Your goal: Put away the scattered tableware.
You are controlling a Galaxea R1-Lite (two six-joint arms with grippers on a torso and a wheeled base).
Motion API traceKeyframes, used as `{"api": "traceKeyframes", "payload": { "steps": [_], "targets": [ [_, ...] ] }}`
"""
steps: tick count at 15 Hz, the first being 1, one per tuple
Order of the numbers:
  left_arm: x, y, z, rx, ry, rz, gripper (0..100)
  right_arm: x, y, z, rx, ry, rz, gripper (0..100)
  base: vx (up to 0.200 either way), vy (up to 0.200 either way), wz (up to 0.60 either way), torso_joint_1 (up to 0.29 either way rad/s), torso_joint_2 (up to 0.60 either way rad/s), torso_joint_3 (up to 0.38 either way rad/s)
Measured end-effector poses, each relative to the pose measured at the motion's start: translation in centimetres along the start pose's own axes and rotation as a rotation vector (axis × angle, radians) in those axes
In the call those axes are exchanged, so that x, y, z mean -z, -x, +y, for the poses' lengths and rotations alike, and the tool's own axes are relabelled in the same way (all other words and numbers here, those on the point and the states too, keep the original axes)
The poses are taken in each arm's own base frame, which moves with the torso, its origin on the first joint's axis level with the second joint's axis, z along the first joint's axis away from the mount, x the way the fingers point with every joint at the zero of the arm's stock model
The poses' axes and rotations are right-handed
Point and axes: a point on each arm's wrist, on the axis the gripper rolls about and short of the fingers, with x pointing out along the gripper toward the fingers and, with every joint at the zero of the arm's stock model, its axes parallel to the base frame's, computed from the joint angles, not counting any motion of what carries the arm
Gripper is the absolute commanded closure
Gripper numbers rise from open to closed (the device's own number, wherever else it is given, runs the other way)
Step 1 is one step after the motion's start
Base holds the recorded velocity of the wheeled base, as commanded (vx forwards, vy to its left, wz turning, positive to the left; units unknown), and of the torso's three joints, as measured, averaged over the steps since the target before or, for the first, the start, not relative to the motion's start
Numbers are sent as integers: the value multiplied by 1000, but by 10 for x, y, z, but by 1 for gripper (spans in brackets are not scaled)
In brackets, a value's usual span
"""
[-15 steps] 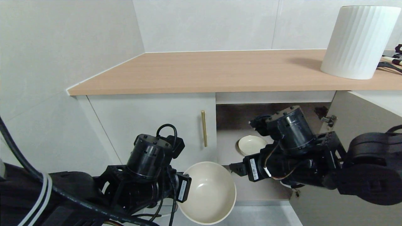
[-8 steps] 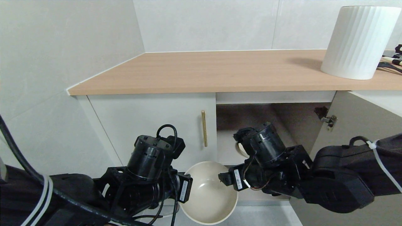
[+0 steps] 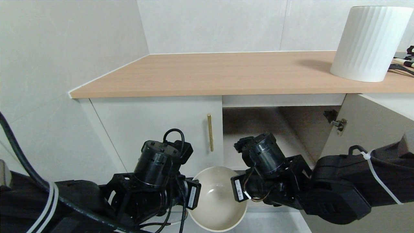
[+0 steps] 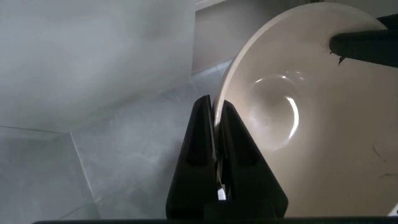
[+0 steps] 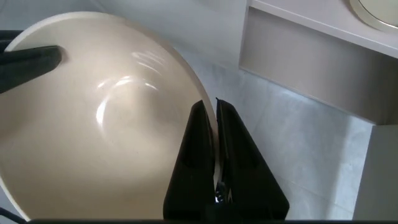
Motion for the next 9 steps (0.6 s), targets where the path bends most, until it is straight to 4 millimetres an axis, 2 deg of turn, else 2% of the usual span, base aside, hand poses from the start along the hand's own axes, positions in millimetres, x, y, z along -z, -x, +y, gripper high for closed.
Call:
{"api": "traceKeyframes", "payload": {
  "steps": [3,4,9],
  "targets": [
    [1,-1,0,-2,-1,6,100,1,0,2,2,3,2,100,0,0,0,0,0,0],
    [1,-1,0,-2,-1,6,0,2,0,2,2,4,3,100,0,0,0,0,0,0],
    [-2,2,1,-30,13,-22,0,2,-1,-2,17,-5,9,100,0,0,0,0,0,0]
  ]
}}
